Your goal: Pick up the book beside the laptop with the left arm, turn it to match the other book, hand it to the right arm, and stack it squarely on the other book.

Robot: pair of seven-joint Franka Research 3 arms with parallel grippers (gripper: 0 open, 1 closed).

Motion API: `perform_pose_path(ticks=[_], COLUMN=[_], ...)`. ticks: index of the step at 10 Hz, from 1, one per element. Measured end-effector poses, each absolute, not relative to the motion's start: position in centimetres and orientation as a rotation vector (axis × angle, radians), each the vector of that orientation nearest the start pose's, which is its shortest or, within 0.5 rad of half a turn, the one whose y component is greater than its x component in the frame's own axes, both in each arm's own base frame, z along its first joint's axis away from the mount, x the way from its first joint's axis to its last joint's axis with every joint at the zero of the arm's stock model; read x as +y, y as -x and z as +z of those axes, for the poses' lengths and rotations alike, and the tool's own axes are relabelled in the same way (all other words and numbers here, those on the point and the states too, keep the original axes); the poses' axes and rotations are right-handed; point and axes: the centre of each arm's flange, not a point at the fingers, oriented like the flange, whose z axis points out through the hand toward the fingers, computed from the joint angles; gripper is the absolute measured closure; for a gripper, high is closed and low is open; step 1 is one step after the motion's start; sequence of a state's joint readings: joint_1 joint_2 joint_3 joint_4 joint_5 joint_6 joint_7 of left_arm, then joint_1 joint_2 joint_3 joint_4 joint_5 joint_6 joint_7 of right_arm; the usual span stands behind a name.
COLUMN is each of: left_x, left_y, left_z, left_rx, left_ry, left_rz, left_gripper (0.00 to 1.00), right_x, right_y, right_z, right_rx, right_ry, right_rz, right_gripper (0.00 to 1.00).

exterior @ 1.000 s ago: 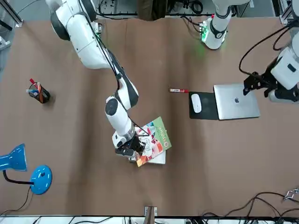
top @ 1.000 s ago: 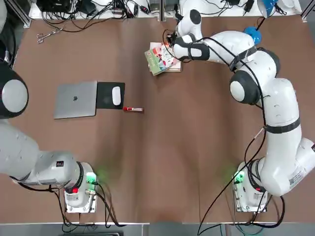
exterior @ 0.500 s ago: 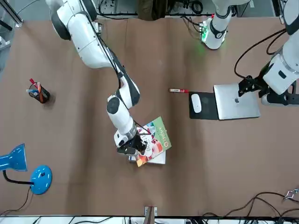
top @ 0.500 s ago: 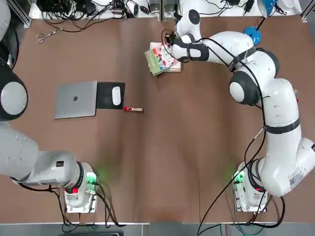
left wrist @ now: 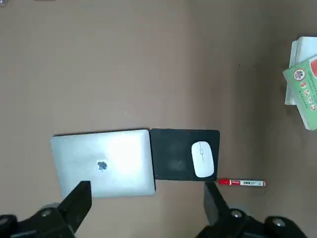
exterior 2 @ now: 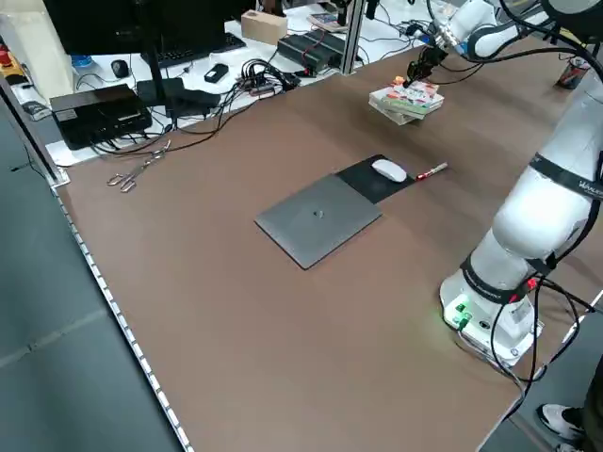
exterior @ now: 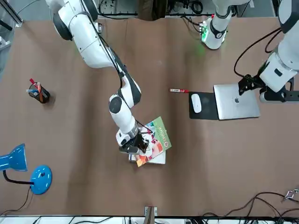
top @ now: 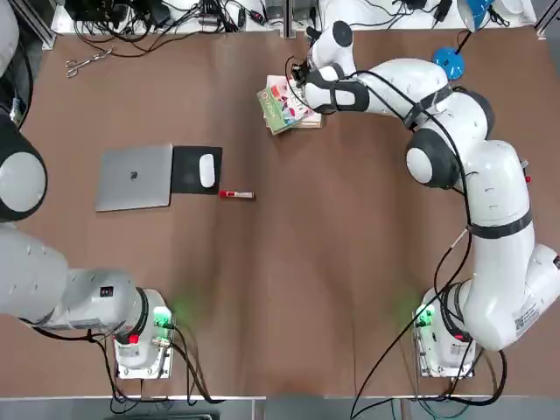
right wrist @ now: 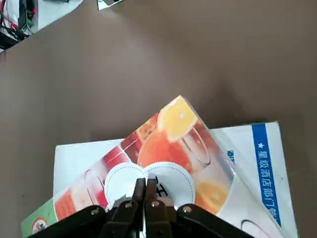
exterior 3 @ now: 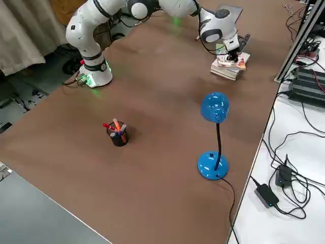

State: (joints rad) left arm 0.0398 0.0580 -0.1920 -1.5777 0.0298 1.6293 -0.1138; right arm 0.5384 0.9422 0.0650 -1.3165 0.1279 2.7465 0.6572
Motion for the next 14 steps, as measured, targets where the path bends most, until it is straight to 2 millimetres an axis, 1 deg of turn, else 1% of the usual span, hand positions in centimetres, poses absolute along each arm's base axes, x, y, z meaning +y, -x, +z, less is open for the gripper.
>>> perform_pose_path(ticks=[4,7,10,12,14], left_x=[-8.0,-8.5,-8.5,-8.5,-8.5], left_y=[-57.1,-57.1,-57.2,-57.2,-57.2], left_z=[59.4,59.9,59.9,59.8,59.7], left_rx=[0.06,0.071,0.071,0.071,0.071], left_ry=[3.122,3.124,3.124,3.124,3.124], left_rz=[0.001,-0.023,-0.024,-0.021,-0.019], left_gripper=[0.0,0.0,0.0,0.0,0.0], right_x=[42.0,40.7,39.3,39.0,38.8], right_y=[-65.7,-66.2,-66.4,-66.3,-66.2], right_z=[21.6,21.3,21.4,21.4,21.4], right_rx=[0.303,0.364,0.491,0.597,0.653], right_ry=[2.702,2.685,2.666,2.639,2.624], right_rz=[-0.446,-0.449,-0.423,-0.398,-0.387], right_gripper=[0.94,0.94,0.94,0.95,0.95])
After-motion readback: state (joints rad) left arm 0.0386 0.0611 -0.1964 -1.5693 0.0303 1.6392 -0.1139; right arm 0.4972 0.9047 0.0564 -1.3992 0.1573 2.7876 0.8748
